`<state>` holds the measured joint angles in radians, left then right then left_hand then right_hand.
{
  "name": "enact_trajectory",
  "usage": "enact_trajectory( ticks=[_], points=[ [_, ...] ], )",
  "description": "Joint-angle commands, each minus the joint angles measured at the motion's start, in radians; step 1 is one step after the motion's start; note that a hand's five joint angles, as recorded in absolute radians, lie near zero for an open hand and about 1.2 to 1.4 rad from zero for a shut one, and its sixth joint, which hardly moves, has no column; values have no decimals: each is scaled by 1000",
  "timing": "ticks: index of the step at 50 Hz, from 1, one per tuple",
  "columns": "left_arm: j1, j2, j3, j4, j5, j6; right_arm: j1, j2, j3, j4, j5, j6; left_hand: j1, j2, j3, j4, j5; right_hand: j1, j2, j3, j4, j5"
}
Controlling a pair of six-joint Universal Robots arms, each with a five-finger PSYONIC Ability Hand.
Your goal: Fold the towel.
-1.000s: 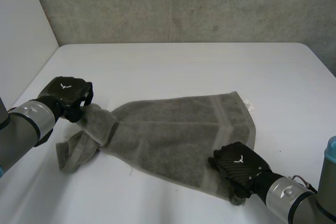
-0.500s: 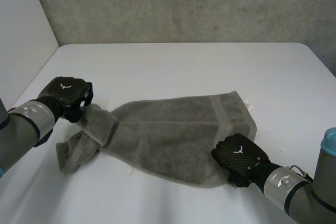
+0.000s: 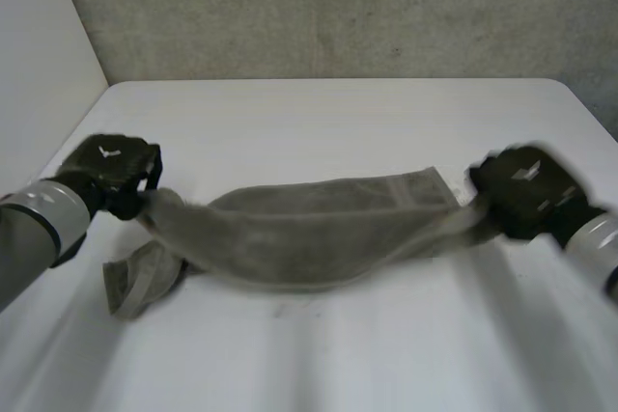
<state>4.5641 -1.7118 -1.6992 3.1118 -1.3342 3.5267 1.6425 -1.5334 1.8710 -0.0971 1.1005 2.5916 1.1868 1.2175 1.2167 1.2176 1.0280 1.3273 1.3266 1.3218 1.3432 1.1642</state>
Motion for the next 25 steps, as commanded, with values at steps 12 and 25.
enact_trajectory(
  ticks=[12,25],
  points=[
    [27,251,297,-364,10,-81,-198,-74,-799,691,-51,88,209,179,180,179,194,69,70,74,53,58],
    [27,-184,515,-409,7,-83,-90,354,-1053,818,25,61,209,179,180,179,194,69,70,74,53,58]
  ],
)
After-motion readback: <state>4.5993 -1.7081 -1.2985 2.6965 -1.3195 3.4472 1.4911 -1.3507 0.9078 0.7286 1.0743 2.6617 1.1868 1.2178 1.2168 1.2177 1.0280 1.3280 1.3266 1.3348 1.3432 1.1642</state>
